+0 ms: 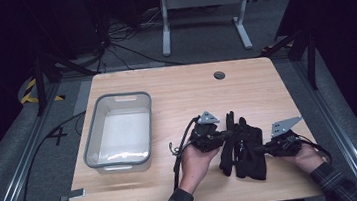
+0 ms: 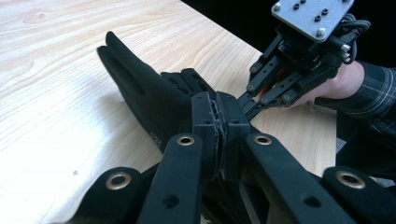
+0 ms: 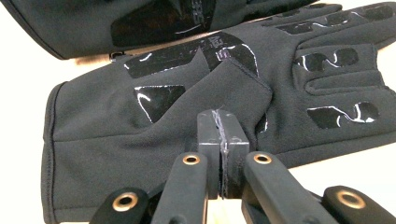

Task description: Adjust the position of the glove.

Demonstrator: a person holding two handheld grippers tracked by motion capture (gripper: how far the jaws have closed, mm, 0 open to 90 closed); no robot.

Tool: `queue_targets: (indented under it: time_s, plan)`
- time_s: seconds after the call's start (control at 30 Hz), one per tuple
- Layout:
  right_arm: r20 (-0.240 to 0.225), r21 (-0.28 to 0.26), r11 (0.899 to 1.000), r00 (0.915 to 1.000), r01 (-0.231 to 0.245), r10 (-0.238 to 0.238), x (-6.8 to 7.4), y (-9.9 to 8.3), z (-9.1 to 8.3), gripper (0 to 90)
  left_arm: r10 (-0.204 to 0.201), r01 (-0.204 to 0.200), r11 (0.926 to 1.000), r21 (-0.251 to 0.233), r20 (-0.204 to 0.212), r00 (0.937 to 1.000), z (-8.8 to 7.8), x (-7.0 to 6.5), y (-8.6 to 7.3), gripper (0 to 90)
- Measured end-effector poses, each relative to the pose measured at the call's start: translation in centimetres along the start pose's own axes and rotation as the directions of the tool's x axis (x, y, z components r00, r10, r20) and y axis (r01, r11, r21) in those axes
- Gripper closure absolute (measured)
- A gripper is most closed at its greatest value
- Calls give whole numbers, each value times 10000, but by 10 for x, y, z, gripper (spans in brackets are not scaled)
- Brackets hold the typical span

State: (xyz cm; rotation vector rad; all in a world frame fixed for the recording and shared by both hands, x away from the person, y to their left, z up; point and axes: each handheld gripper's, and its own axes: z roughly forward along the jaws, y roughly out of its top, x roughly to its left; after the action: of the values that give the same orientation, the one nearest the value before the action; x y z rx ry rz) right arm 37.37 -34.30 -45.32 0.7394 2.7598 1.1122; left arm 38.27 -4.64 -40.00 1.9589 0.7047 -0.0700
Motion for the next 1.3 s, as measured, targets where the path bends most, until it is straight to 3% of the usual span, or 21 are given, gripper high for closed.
queue_targets:
  time_s: [0.33, 0.83, 0.97, 1.3]
  plan:
    - [-165, -129, 9998, 9998, 137, -139, 0, 12, 14, 900, 150, -149, 9999, -35, 258, 9996, 11, -2, 13, 879]
    - [-101, -301, 9994, 9998, 160, -164, -3, 17, 16, 896, 128, -139, 9997, 211, 492, 9987, 33, -5, 16, 879]
    - [616, -1239, 9917, 9972, -352, 431, -17, 9, -15, 880, 264, -275, 9993, 258, 410, 9988, 35, -7, 16, 879]
    - [1469, -1106, 9885, 9819, -1034, 1191, -40, -11, -28, 842, 530, -570, 9959, 699, 575, 9969, 58, -19, 13, 878]
